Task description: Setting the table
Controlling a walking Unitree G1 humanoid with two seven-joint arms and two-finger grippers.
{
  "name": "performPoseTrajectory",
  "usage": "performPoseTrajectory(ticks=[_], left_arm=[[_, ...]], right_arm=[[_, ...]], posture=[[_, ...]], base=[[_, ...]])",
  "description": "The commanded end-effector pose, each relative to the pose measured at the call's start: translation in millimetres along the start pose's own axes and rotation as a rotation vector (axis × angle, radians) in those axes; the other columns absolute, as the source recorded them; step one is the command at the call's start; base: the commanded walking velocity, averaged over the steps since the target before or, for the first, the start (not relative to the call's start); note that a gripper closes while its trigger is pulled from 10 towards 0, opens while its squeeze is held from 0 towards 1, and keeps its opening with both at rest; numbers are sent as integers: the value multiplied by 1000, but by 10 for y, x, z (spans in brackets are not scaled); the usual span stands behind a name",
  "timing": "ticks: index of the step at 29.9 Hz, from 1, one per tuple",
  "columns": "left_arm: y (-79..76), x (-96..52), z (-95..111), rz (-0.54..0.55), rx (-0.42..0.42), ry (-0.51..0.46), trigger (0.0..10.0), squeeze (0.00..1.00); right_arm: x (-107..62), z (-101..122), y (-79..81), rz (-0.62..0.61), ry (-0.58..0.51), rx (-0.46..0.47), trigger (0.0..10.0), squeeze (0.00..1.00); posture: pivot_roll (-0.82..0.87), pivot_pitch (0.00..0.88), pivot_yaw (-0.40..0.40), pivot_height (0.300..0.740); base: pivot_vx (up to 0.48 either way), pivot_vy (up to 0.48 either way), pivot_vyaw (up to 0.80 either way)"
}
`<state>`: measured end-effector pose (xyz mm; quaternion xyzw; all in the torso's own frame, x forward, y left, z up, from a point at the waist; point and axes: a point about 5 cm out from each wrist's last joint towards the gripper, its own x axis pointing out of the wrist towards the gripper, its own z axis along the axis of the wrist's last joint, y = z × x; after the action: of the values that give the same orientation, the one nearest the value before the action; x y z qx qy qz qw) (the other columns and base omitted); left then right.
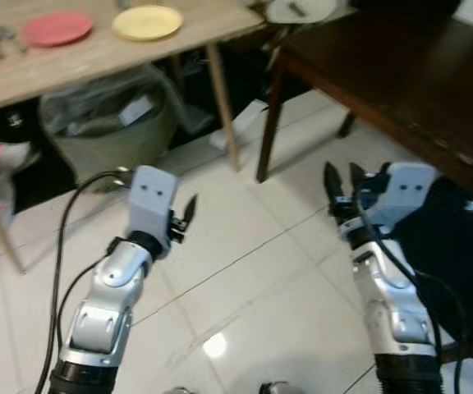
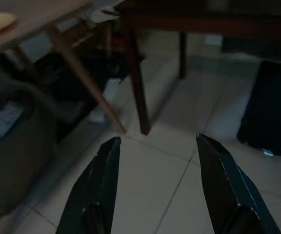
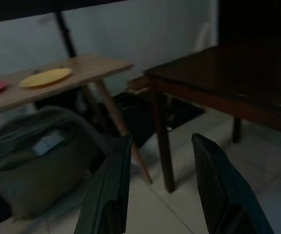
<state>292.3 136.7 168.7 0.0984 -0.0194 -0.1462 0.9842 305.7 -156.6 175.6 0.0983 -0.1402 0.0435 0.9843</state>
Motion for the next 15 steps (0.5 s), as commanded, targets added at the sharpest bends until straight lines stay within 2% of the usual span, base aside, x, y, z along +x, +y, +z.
performPoseTrajectory(ticks=[1, 15], left_arm=[[-46, -24, -34, -32, -8, 7, 10000, 0], [-74, -21, -35, -59, -9, 4, 10000, 0]], right_arm=[[-16, -45, -4, 1, 21, 6, 10000, 0], [-18, -43, 2, -3, 17, 2, 10000, 0]], posture=[[-79, 53, 73, 740], [-80, 53, 78, 740]], base=[[0, 0, -775], [0, 0, -780]])
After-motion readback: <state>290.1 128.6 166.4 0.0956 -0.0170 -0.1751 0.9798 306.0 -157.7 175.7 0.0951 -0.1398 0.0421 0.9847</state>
